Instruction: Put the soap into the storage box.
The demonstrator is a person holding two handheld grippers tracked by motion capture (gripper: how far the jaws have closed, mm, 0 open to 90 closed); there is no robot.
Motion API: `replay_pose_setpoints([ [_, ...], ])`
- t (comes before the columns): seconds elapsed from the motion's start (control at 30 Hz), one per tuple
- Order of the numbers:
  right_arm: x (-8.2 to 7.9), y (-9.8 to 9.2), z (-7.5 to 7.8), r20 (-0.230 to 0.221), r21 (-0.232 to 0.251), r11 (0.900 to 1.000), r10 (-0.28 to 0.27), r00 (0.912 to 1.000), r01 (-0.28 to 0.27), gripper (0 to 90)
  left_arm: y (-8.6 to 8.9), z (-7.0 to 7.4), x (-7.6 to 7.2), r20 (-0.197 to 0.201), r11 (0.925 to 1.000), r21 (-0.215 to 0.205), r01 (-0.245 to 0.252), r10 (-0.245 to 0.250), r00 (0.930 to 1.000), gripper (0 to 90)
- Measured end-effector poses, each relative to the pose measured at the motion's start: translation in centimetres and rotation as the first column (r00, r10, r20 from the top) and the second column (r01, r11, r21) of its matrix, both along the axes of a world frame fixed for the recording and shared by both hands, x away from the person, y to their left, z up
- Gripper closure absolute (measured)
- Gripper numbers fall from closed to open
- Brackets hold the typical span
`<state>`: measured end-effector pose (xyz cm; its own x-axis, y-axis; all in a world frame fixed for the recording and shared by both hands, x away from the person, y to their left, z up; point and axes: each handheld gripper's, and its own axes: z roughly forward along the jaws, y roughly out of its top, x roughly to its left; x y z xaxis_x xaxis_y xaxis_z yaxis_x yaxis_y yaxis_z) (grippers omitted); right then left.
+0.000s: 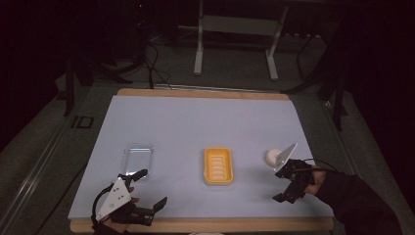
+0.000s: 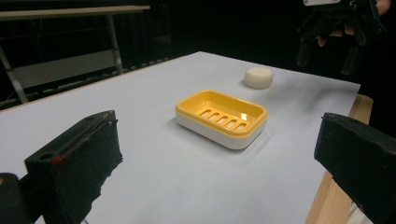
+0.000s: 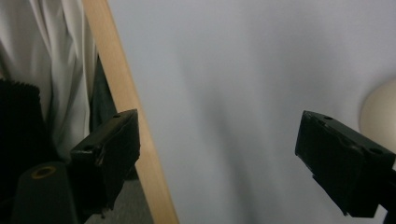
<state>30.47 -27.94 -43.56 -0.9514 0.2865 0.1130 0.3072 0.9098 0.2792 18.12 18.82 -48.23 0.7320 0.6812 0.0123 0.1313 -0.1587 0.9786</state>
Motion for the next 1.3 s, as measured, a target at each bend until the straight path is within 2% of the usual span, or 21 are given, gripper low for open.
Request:
replay_pose_setpoints([
  [0.1, 0.1, 0.3, 0.1, -0.01, -0.033, 0.999, 0.016, 0.9998, -0.017, 13.8, 0.0, 0.0, 0.0, 0.001, 1.0, -0.002, 0.001, -0.001, 1.0, 0.5],
  [0.23, 0.2, 0.4, 0.2, -0.007, -0.051, 0.998, 0.024, 0.9997, -0.024, 13.8, 0.0, 0.0, 0.0, -0.001, 1.0, -0.001, 0.005, -0.005, 1.0, 0.6],
  [0.4, 0.6, 0.3, -0.1, -0.023, -0.115, 0.993, 0.02, 0.9995, -0.022, 13.8, 0.0, 0.0, 0.0, -0.001, 1.0, -0.002, 0.009, -0.009, 1.0, 0.5],
  [0.57, 1.0, 0.1, -0.5, -0.049, -0.2, 0.98, 0.005, 0.9988, -0.015, 13.9, 0.0, 0.0, 0.0, -0.004, 0.9999, -0.003, 0.011, -0.011, 0.9999, 0.6],
  [0.73, 1.3, -0.2, -0.6, -0.062, -0.225, 0.974, 0.001, 0.9981, -0.014, 14.0, -0.1, 0.0, 0.0, -0.004, 0.9999, -0.002, 0.014, -0.014, 0.9999, 0.6],
  [0.77, 1.9, -0.5, -0.5, -0.072, -0.254, 0.967, -0.003, 0.9974, -0.015, 14.8, -0.1, 0.0, 0.0, -0.004, 0.9999, 0.0, 0.015, -0.015, 0.9999, 0.6],
  [0.83, 2.0, -0.6, -0.5, -0.072, -0.259, 0.966, 0.001, 0.9974, -0.02, 15.5, -0.1, 0.0, 0.0, -0.003, 0.9999, 0.0, 0.016, -0.016, 0.9999, 0.6],
  [0.93, 2.6, -1.0, -0.5, -0.089, -0.293, 0.956, -0.004, 0.9961, -0.022, 15.6, -0.1, -0.1, 0.0, -0.003, 0.9998, 0.003, 0.018, -0.018, 0.9998, 0.6],
  [0.97, 2.6, -1.0, -0.5, -0.089, -0.293, 0.956, -0.004, 0.9961, -0.022, 15.6, -0.1, -0.1, 0.0, -0.002, 0.9998, 0.002, 0.019, -0.019, 0.9998, 0.6],
  [1.03, 3.0, -1.3, -0.7, -0.104, -0.308, 0.951, -0.022, 0.9943, -0.011, 15.8, -0.1, -0.1, 0.0, 0.0, 0.9998, -0.003, 0.022, -0.022, 0.9998, 0.6],
  [1.07, 3.3, -1.5, -0.8, -0.098, -0.314, 0.949, -0.037, 0.9945, 0.004, 15.7, -0.1, -0.1, 0.1, 0.001, 0.9997, -0.005, 0.023, -0.023, 0.9997, 0.5],
  [1.2, 4.1, -1.9, -1.2, -0.102, -0.312, 0.95, -0.045, 0.9938, 0.011, 15.8, -0.1, -0.1, 0.1, -0.003, 0.9996, -0.011, 0.024, -0.024, 0.9997, 0.6],
  [1.3, 4.4, -2.0, -1.4, -0.083, -0.317, 0.949, -0.024, 0.9962, -0.003, 15.8, -0.1, -0.1, 0.1, -0.004, 0.9996, -0.011, 0.026, -0.026, 0.9997, 0.5],
])
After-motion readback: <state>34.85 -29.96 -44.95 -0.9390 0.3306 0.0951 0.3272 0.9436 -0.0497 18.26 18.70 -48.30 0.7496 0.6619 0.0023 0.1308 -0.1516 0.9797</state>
